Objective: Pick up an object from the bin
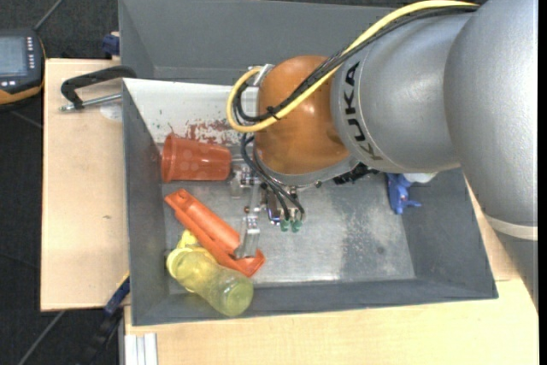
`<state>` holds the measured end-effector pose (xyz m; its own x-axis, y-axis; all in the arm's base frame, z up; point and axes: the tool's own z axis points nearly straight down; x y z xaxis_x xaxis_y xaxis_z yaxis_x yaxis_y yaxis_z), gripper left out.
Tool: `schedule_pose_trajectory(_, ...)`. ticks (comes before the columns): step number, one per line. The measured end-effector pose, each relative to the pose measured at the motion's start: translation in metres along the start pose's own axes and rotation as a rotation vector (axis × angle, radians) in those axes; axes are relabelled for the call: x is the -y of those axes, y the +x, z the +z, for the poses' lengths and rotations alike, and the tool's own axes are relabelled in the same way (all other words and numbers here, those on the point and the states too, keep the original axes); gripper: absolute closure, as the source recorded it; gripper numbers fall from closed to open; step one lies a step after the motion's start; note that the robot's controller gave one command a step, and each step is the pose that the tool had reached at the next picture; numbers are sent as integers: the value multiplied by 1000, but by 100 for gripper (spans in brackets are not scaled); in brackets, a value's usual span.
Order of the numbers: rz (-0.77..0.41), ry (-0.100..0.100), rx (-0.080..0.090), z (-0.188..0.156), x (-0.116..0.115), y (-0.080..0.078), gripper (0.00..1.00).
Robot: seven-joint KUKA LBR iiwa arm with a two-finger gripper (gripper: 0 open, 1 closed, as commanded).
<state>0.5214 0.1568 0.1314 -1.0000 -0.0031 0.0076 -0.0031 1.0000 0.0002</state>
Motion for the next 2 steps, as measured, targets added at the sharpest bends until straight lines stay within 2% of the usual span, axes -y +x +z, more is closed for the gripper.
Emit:
schedule_pose_trajectory(1,2,-1,8,-5,1,-2,0)
schedule_pose_trajectory(2,114,-2,2,54,-24,20,0)
